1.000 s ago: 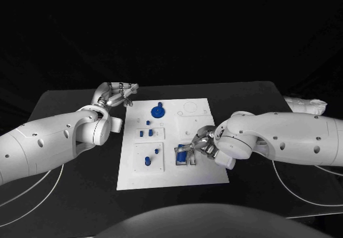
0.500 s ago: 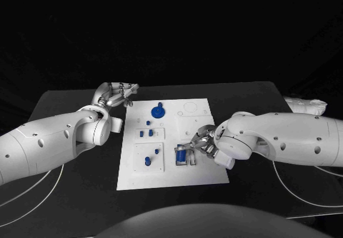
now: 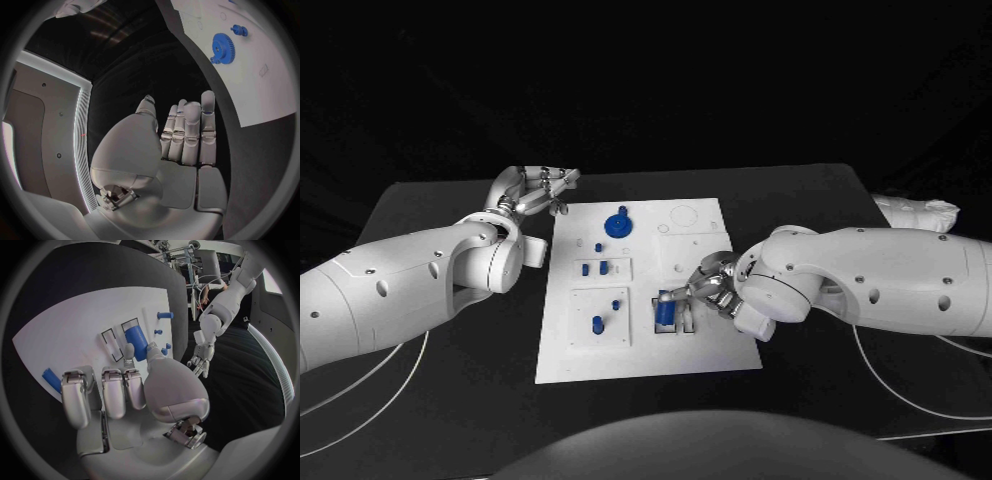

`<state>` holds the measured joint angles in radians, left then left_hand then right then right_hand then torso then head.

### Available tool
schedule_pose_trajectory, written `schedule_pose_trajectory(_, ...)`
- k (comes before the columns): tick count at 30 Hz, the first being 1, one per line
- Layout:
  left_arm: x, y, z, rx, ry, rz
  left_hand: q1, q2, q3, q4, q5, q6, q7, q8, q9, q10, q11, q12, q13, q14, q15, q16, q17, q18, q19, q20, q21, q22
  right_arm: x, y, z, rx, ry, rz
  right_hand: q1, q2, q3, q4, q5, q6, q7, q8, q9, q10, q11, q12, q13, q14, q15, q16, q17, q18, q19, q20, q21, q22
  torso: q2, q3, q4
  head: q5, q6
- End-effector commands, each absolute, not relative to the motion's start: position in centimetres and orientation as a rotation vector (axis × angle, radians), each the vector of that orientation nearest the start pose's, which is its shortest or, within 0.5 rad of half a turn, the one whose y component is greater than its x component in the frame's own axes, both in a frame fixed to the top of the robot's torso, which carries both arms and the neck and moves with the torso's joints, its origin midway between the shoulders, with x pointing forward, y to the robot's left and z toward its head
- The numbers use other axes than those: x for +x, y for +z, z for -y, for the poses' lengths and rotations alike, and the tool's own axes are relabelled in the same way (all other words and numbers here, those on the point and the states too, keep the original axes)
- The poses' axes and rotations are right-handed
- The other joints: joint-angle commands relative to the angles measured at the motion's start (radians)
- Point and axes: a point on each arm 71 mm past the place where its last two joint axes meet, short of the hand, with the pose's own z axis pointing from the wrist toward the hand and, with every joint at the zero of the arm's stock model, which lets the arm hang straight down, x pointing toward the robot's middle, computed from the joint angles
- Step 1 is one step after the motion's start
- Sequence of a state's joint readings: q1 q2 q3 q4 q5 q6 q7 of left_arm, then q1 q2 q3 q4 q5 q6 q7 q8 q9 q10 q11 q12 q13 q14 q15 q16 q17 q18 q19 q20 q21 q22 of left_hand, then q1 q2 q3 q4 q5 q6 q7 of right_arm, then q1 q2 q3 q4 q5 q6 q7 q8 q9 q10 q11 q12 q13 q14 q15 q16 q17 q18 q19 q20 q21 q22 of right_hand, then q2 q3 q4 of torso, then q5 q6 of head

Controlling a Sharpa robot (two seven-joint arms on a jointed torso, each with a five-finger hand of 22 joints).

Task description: Assemble the parts on the task board

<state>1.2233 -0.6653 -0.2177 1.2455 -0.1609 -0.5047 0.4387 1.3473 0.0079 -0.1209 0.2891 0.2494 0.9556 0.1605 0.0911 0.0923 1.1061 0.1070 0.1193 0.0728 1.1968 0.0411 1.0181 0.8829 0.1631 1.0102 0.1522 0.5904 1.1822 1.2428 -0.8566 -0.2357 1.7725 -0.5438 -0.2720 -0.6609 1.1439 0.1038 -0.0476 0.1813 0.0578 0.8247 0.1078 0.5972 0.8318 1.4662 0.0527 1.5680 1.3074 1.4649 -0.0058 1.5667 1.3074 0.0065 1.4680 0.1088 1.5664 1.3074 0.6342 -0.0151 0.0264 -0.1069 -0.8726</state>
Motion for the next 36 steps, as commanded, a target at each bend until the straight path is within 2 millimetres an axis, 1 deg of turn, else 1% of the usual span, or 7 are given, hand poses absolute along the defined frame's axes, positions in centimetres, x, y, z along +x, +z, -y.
schedule_pose_trajectory(1,52.12,-23.37,-20.95,-0.892,-1.202,-1.442,0.004,0.007,-0.006,0.002,0.007,-0.007,0.003,0.005,0.001,-0.008,0.0,0.005,0.0,0.002,0.001,-0.003,-0.001,0.008,0.005,0.0,-0.007,-0.001,39.32,-25.91,17.42,0.836,0.562,-2.452,0.002,0.009,-0.007,-0.001,-0.004,-0.004,-0.005,0.01,0.008,0.105,-0.009,0.003,0.263,0.106,-0.006,0.004,0.263,-0.007,0.103,-0.007,0.004,0.263,0.0,0.0003,0.0005,0.002,0.0)
schedule_pose_trajectory(6,52.11,-23.37,-20.95,-0.893,-1.202,-1.442,0.004,0.007,-0.006,0.002,0.007,-0.007,0.003,0.005,0.001,-0.008,0.0,0.005,0.0,0.002,0.001,-0.003,-0.001,0.008,0.005,0.0,-0.007,-0.001,39.41,-25.84,17.62,0.845,0.575,-2.428,0.005,0.011,-0.007,-0.002,-0.003,-0.006,-0.007,0.015,0.017,0.105,-0.01,0.003,0.263,0.106,-0.007,0.004,0.263,-0.007,0.103,-0.008,0.004,0.263,0.001,-0.0002,0.0005,0.002,0.0)
schedule_pose_trajectory(11,52.12,-23.37,-20.92,-0.892,-1.203,-1.443,0.004,0.007,-0.006,0.002,0.007,-0.007,0.003,0.005,0.001,-0.008,0.0,0.005,0.0,0.002,0.001,-0.003,-0.001,0.008,0.005,0.0,-0.007,-0.001,39.41,-25.79,17.63,0.846,0.585,-2.418,0.009,0.008,-0.009,-0.004,-0.003,-0.009,-0.007,0.019,0.024,0.105,-0.01,0.003,0.263,0.106,-0.008,0.004,0.263,-0.007,0.103,-0.009,0.004,0.263,0.0,0.0002,0.0001,0.002,0.0)
schedule_pose_trajectory(15,52.11,-23.37,-20.87,-0.892,-1.205,-1.443,0.004,0.007,-0.006,0.002,0.007,-0.007,0.003,0.005,0.001,-0.008,0.0,0.005,0.0,0.002,0.001,-0.003,-0.001,0.008,0.005,0.0,-0.007,-0.001,39.35,-25.77,17.65,0.843,0.589,-2.417,0.016,-0.001,-0.015,-0.009,-0.003,-0.02,-0.006,0.02,0.035,0.105,-0.01,0.003,0.263,0.106,-0.009,0.004,0.263,-0.007,0.103,-0.011,0.004,0.263,0.0,0.0001,0.0002,0.002,0.0)
schedule_pose_trajectory(22,52.12,-23.38,-20.87,-0.892,-1.205,-1.444,0.006,0.009,-0.007,0.002,0.007,-0.007,0.003,0.006,0.001,-0.009,0.0,0.006,0.0,0.002,0.001,-0.004,-0.001,0.008,0.005,0.0,-0.008,-0.002,39.21,-25.84,17.67,0.823,0.577,-2.437,0.05,-0.015,-0.015,-0.037,0.0,-0.048,0.0,0.003,0.04,0.105,-0.005,0.003,0.263,0.106,-0.007,0.004,0.263,-0.007,0.103,-0.01,0.004,0.263,0.0,-0.0002,0.0005,0.001,0.0)
schedule_pose_trajectory(30,52.12,-23.38,-20.79,-0.892,-1.206,-1.445,0.006,0.009,-0.007,0.002,0.007,-0.007,0.003,0.006,0.001,-0.009,0.0,0.006,0.0,0.002,0.001,-0.004,-0.001,0.008,0.005,0.0,-0.008,-0.002,39.11,-25.86,17.56,0.801,0.569,-2.448,0.078,-0.03,-0.012,-0.064,0.0,-0.057,0.005,-0.016,0.036,0.105,0.0,0.003,0.263,0.106,-0.004,0.004,0.263,-0.007,0.103,-0.007,0.004,0.263,0.0,0.0,0.0005,0.0,0.0)
schedule_pose_trajectory(36,52.12,-23.39,-20.73,-0.892,-1.208,-1.446,0.006,0.009,-0.007,0.002,0.007,-0.007,0.003,0.006,0.001,-0.009,0.0,0.006,0.0,0.002,0.001,-0.004,-0.001,0.008,0.005,0.0,-0.008,-0.002,39.08,-25.83,17.44,0.796,0.57,-2.447,0.087,-0.03,-0.009,-0.071,0.002,-0.055,0.005,-0.018,0.036,0.105,0.0,0.003,0.263,0.106,-0.004,0.004,0.263,-0.007,0.103,-0.007,0.004,0.263,0.0,0.0,0.0006,0.001,0.0)
